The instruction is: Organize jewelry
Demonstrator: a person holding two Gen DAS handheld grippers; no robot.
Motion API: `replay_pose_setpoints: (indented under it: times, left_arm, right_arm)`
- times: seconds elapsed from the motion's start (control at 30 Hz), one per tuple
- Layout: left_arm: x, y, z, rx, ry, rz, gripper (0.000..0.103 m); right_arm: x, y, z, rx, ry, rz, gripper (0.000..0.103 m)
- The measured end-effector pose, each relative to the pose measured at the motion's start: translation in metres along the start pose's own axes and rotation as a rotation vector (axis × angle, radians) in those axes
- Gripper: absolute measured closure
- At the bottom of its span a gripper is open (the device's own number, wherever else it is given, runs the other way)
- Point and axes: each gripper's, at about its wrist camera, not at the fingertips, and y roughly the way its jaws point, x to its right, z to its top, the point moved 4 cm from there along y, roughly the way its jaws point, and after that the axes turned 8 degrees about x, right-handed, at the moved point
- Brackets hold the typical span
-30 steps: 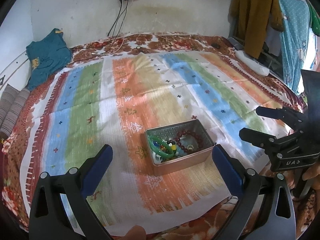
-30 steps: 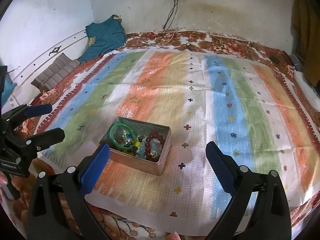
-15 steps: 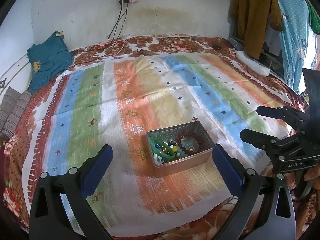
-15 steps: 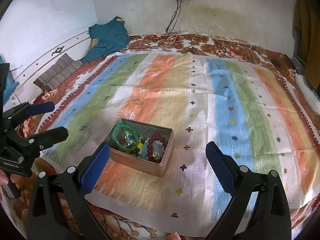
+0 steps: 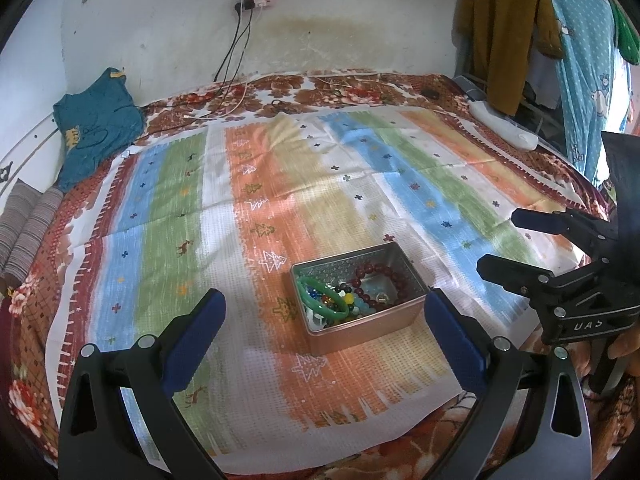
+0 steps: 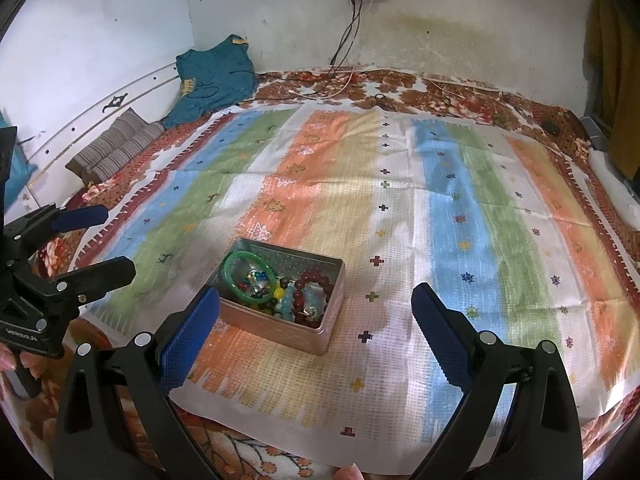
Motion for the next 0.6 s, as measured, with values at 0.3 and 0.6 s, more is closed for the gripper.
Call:
replay_pose_setpoints:
  times: [0.3, 0.6]
  left_arm:
    - [0.0005, -0.0024, 0.0028, 0.016, -0.003, -0.005, 0.006]
    - [-0.0021, -0.0058, 0.0053, 0.038, -0.001, -0.002, 0.006]
  right_arm:
    - [-0.0009, -0.0038, 0.0001, 0.025, -0.011, 0.000, 0.005]
    - [-0.0038, -0.0066, 0.0005, 0.036, -0.021, 0.006, 0.005]
